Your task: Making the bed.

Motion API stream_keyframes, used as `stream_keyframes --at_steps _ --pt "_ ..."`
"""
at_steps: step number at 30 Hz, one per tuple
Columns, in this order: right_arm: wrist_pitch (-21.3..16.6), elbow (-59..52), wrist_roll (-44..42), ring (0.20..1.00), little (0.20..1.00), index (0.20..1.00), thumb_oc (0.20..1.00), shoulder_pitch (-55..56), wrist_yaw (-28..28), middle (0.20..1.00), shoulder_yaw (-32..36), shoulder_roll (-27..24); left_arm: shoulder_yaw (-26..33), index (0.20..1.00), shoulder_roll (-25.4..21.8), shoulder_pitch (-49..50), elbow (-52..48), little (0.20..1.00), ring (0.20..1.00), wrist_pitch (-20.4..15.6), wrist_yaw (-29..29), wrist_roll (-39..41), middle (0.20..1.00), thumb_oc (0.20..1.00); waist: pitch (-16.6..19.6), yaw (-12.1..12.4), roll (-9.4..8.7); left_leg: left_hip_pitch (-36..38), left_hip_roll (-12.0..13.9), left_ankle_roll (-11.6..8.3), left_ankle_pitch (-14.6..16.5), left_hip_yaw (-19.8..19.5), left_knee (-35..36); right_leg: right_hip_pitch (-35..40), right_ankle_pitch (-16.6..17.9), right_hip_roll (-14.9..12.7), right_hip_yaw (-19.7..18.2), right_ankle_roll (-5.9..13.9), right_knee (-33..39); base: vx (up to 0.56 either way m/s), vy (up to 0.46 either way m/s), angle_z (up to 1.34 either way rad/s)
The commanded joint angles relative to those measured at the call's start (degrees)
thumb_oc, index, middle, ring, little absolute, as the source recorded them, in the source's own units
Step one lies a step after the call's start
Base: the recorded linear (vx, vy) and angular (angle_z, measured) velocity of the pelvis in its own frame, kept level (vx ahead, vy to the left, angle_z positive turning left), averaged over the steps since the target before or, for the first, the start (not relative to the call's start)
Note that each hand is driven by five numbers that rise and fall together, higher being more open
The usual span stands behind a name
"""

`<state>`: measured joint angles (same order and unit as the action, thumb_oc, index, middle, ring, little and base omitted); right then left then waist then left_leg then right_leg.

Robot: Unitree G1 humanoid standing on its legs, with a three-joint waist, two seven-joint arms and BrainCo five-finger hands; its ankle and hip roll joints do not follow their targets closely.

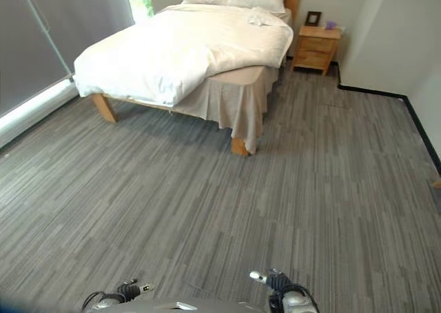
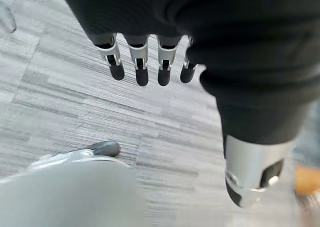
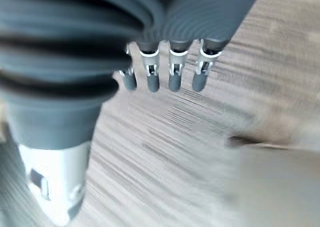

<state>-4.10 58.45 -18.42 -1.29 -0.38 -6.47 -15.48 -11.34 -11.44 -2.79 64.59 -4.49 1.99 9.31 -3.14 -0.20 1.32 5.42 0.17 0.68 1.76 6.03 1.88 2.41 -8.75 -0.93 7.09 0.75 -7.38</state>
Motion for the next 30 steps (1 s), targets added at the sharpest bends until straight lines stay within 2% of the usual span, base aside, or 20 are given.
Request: stream_keyframes --at_steps 1,2,3,5,8,12,13,17,20,24,25,26,27,28,30 --pt "-3.5 -6.8 -4.9 1.000 1.000 1.000 1.000 -2.4 -1.9 1.000 1.2 -1.9 1.4 1.000 -1.5 -3.4 -7.8 1.000 1.000 -3.1 -0.2 7.6 1.000 1.000 -0.8 -0.8 -3.06 1.8 0.9 -2.40 -2.2 -1.6 1.9 7.2 7.8 -4.8 2.7 5.50 11.3 0.02 0.020 0.05" --pt "-4.1 -13.1 -7.3 1.000 1.000 1.000 1.000 -1.3 -2.1 1.000 3.0 -2.4 0.8 1.000 -4.0 -1.9 -18.9 1.000 1.000 -3.1 0.0 7.6 1.000 1.000 -1.1 -0.5 -3.13 1.6 0.8 -2.37 -2.3 -1.8 2.0 7.1 8.0 -4.9 2.9 5.68 11.4 0.01 0.011 0.09" --pt "-4.0 -13.2 -7.3 1.000 1.000 1.000 1.000 -1.2 -2.2 1.000 3.0 -2.4 0.8 1.000 -4.1 -1.8 -19.1 1.000 1.000 -3.0 0.0 7.5 1.000 1.000 -1.1 -0.5 -3.17 1.7 0.8 -2.37 -2.3 -1.8 2.0 7.2 8.0 -4.9 3.0 5.68 11.4 0.01 0.014 0.06" --pt "-4.5 -22.3 -9.9 1.000 1.000 1.000 1.000 1.0 -1.9 1.000 4.8 -2.4 1.5 1.000 -7.0 0.0 -30.0 1.000 1.000 -2.8 0.0 8.7 1.000 1.000 -1.4 -0.1 -3.49 1.1 0.6 -2.36 -2.5 -2.0 2.1 6.8 8.1 -5.0 3.2 5.96 11.4 0.00 0.000 0.00" --pt "-4.5 -26.9 -10.3 1.000 1.000 1.000 1.000 2.1 -1.3 1.000 4.8 -2.2 2.7 1.000 -7.6 0.7 -33.6 1.000 1.000 -2.9 -0.2 10.9 1.000 1.000 -1.6 0.0 -3.82 0.7 0.4 -2.32 -2.4 -2.0 2.2 6.6 8.3 -5.2 3.3 6.11 11.6 0.00 0.000 0.00" --pt "-4.1 -30.9 -8.3 1.000 1.000 1.000 1.000 3.5 -1.0 1.000 3.5 -1.6 3.3 1.000 -7.1 0.9 -36.0 1.000 1.000 -3.0 0.6 9.7 1.000 1.000 -2.1 0.2 -4.36 0.1 0.5 -2.24 -2.4 -1.9 2.4 5.7 8.6 -5.3 3.0 6.34 11.7 0.00 0.003 -0.01" --pt "-4.1 -33.5 -7.9 1.000 1.000 1.000 1.000 4.1 -1.1 1.000 3.4 -1.0 4.0 1.000 -7.5 1.8 -40.0 1.000 1.000 -2.8 1.0 8.7 1.000 1.000 -2.7 0.3 -4.63 -0.5 0.5 -2.15 -2.5 -1.9 2.4 5.1 8.9 -5.3 2.9 6.51 11.8 0.00 0.000 0.00" --pt "-4.0 -38.8 -10.4 1.000 1.000 1.000 1.000 5.7 -0.1 1.000 3.0 0.6 5.5 1.000 -7.1 4.9 -46.0 1.000 1.000 -2.6 0.6 12.2 1.000 1.000 -3.6 0.7 -5.35 -1.9 0.2 -1.75 -2.4 -1.3 2.5 3.6 9.8 -5.7 2.1 7.03 12.2 0.01 0.054 -0.06" --pt "-4.0 -39.4 -10.3 1.000 1.000 1.000 1.000 5.3 -0.2 1.000 3.1 0.7 5.7 1.000 -7.3 4.9 -46.9 1.000 1.000 -2.4 0.8 11.5 1.000 1.000 -3.8 0.9 -5.50 -2.1 0.0 -1.54 -2.1 -0.9 2.4 3.2 9.9 -5.9 1.7 7.31 12.2 0.02 0.074 -0.20" --pt "-3.9 -45.8 -13.5 1.000 1.000 1.000 1.000 2.8 -0.6 1.000 2.2 0.7 7.3 1.000 -9.1 3.8 -51.7 1.000 1.000 -1.6 2.4 11.1 1.000 1.000 -5.9 1.4 -5.54 -3.2 -0.7 -0.28 -0.9 0.0 1.4 -0.4 9.8 -7.2 0.4 8.49 6.5 -0.02 0.109 -0.12" --pt "-4.2 -50.1 -16.1 1.000 1.000 1.000 1.000 3.1 0.9 1.000 1.8 0.9 7.6 1.000 -9.5 3.9 -54.2 1.000 1.000 -1.5 2.4 12.2 1.000 1.000 -7.3 1.3 -5.42 -3.1 -1.2 0.92 0.0 0.1 0.9 -4.3 10.9 -7.8 -0.9 9.74 -1.3 -0.01 0.174 -0.22" --pt "-4.2 -51.0 -16.1 1.000 1.000 1.000 1.000 3.2 1.0 1.000 1.4 0.9 7.6 1.000 -9.7 3.8 -54.4 1.000 1.000 -1.5 2.5 11.7 1.000 1.000 -8.2 1.1 -5.38 -2.8 -1.3 1.30 0.3 0.3 0.8 -6.4 13.1 -8.4 -1.0 10.36 -5.4 -0.01 0.139 -0.30" --pt "-4.2 -51.0 -16.1 1.000 1.000 1.000 1.000 3.2 1.0 1.000 1.4 0.9 7.7 1.000 -9.7 3.7 -54.4 1.000 1.000 -1.5 2.5 11.7 1.000 1.000 -8.1 1.2 -5.44 -2.9 -1.3 1.35 0.3 0.4 0.8 -6.7 13.0 -8.5 -1.1 10.41 -5.7 0.01 0.096 -0.33" --pt "-4.3 -51.7 -16.3 1.000 1.000 1.000 1.000 3.2 1.0 1.000 1.1 1.2 7.7 1.000 -10.3 3.5 -55.4 1.000 1.000 -1.2 2.6 10.2 1.000 1.000 -9.0 1.1 -5.31 -2.5 -1.4 1.91 0.8 0.8 0.5 -8.5 15.4 -8.9 -1.2 11.27 -10.9 0.06 0.114 -0.29" --pt "-3.9 -52.3 -16.7 1.000 1.000 1.000 1.000 3.1 0.8 1.000 0.3 2.0 7.9 1.000 -11.0 3.0 -56.4 1.000 1.000 -0.7 2.9 7.7 1.000 1.000 -10.4 0.7 -4.34 -1.1 -0.9 2.44 1.6 0.7 0.4 -12.9 17.0 -9.0 -0.9 11.26 -19.1 0.14 0.119 -0.23"
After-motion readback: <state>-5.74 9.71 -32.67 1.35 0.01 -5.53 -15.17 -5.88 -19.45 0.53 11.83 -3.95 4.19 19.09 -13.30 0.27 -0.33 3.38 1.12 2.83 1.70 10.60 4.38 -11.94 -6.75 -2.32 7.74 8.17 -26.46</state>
